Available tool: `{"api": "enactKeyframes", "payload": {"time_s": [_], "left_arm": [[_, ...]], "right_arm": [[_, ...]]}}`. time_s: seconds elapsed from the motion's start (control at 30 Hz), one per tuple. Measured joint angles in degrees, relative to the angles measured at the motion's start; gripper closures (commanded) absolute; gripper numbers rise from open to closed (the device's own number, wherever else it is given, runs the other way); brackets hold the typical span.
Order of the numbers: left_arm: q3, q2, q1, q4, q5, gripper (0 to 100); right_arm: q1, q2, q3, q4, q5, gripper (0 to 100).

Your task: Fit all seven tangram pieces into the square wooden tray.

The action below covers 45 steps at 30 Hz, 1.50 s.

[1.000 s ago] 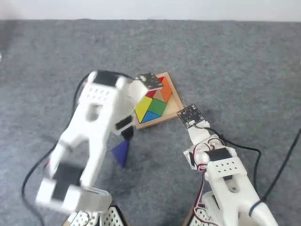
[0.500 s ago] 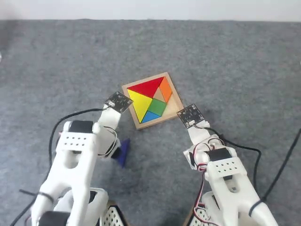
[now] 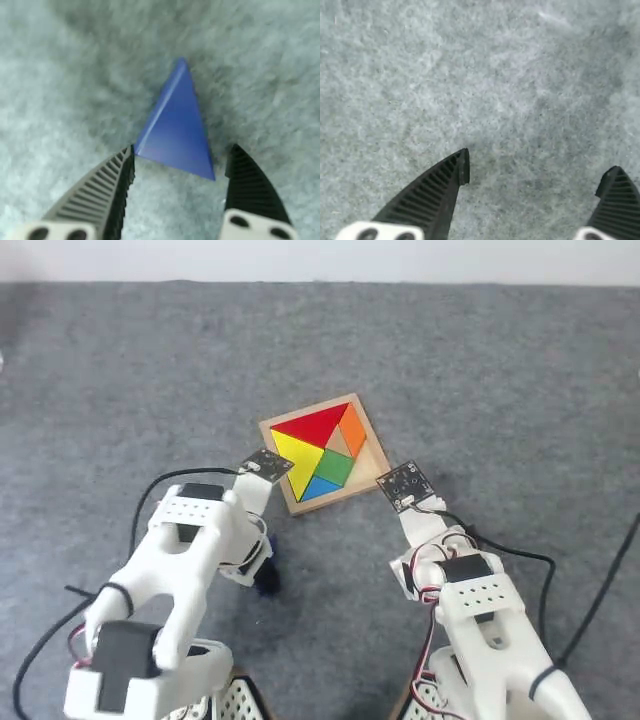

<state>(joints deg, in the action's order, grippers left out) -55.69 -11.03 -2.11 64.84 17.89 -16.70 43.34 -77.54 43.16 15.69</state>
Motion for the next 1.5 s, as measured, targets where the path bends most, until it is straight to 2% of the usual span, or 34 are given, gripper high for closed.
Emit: {"api": "enactKeyframes", "payload": {"time_s": [0.3,0.53,0.67,0.77,1.07,1.33,1.5], "left_arm": [[0.0,0.0,-7.38,-5.19,-0.88,71],[0.97,0.0,-17.05,-5.27,8.0,71],[2.02,0.0,-21.1,-5.36,10.37,71],[2.02,0.0,-21.27,-5.36,13.27,75],[1.85,0.0,-21.8,-7.12,16.09,81],[4.13,0.0,-22.42,-8.18,15.74,83],[6.86,0.26,-26.81,-8.18,14.42,85]], "right_arm": [[0.0,0.0,0.0,0.0,0.0,59.7],[0.0,0.0,0.0,0.0,0.0,59.7],[0.0,0.0,0.0,0.0,0.0,59.7],[0.0,0.0,0.0,0.0,0.0,59.7],[0.0,0.0,0.0,0.0,0.0,59.7],[0.0,0.0,0.0,0.0,0.0,59.7],[0.7,0.97,0.09,-0.18,-0.18,59.7]]}}
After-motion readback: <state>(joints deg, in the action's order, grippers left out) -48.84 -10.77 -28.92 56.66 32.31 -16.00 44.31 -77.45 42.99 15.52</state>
